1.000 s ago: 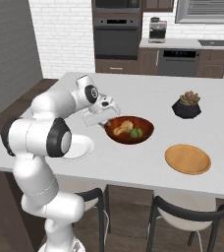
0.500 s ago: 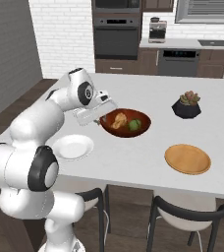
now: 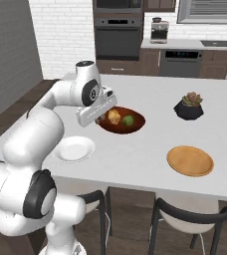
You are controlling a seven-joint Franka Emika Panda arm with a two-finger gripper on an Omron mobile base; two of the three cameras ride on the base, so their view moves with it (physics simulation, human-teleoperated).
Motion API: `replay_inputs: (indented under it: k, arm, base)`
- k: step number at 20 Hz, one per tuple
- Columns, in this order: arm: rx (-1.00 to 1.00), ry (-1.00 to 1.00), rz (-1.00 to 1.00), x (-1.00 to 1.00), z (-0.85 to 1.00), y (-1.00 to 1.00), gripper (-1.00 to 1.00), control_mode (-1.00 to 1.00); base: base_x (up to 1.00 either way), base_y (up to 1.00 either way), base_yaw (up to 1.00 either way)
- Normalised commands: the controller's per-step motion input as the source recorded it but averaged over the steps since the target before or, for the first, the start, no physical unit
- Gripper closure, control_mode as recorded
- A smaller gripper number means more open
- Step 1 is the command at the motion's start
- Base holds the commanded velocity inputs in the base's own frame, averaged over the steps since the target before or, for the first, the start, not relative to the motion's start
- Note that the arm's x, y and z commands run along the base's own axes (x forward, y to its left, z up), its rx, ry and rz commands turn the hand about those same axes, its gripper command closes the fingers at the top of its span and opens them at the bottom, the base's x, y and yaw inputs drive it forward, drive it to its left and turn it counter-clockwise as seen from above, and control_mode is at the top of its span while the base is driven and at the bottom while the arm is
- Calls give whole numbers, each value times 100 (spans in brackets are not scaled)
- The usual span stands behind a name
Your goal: Pick the chicken drumstick and lime from their plates and place them in the bowl. Then put the bowl in the fridge.
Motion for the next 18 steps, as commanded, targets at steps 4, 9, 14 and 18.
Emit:
replay_inputs:
  k: [4,9,14,18]
  arm:
    - [-4,-3,45,-34,0,37,100,-100]
    - [-15,-5,37,-54,7,88,100,-100]
    - [-7,-2,17,-85,54,45,100,-100]
    - [0,0,10,-73,66,-16,100,-100]
  base:
    - [0,0,0]
    - [0,0,0]
    - [0,0,0]
    - [0,0,0]
